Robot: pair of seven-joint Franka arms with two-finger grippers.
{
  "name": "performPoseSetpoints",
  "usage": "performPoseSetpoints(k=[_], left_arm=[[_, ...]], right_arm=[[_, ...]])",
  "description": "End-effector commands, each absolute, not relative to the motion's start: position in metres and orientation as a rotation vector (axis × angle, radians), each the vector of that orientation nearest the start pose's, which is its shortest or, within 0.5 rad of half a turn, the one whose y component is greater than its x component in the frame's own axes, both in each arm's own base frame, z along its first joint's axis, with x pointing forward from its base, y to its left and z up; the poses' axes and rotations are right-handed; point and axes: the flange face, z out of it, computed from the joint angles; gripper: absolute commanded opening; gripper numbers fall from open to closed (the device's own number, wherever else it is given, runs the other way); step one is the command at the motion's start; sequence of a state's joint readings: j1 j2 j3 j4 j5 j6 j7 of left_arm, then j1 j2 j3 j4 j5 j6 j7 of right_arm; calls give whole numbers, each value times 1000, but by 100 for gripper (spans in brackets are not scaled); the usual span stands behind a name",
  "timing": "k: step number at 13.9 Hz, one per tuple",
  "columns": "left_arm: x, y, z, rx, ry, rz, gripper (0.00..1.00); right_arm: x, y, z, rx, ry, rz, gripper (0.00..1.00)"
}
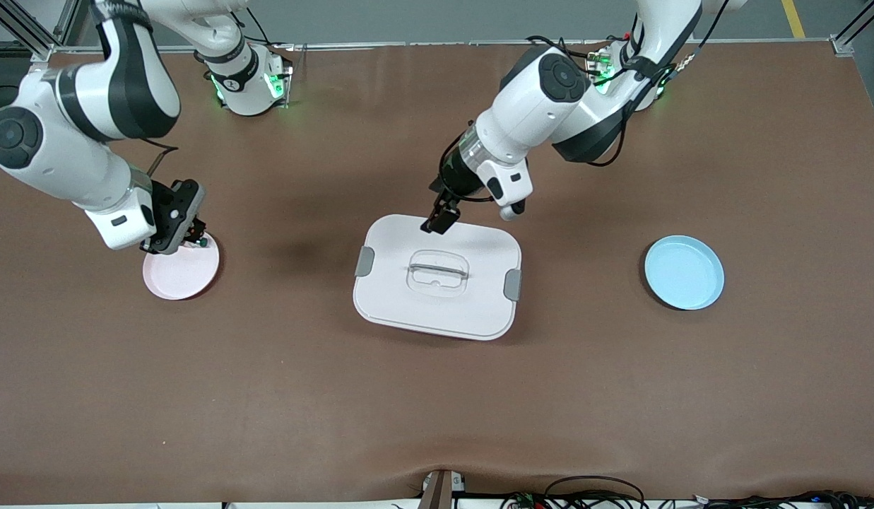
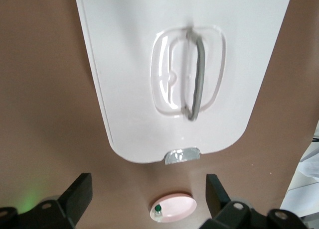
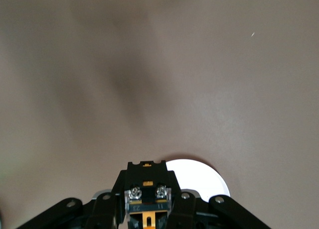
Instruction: Transfer orange switch to right arm and place
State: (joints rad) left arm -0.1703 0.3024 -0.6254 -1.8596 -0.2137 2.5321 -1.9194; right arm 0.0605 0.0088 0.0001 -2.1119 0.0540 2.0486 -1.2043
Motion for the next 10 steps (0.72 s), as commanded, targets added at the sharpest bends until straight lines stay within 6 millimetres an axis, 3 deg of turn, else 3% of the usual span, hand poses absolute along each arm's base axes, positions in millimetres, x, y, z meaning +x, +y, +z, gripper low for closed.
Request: performPoseSetpoints(k=[1, 6, 10], left_arm=[[481, -409, 441, -2874, -2178, 270, 100], [485, -369, 441, -2952, -2050, 122, 100], [487, -339, 435, -3090, -1751, 4, 100]], right_arm=[[518, 14, 387, -2464, -1857, 45, 0], [503, -8, 343, -2509, -2013, 47, 0], [501, -19, 325, -2516, -2107, 40, 0]])
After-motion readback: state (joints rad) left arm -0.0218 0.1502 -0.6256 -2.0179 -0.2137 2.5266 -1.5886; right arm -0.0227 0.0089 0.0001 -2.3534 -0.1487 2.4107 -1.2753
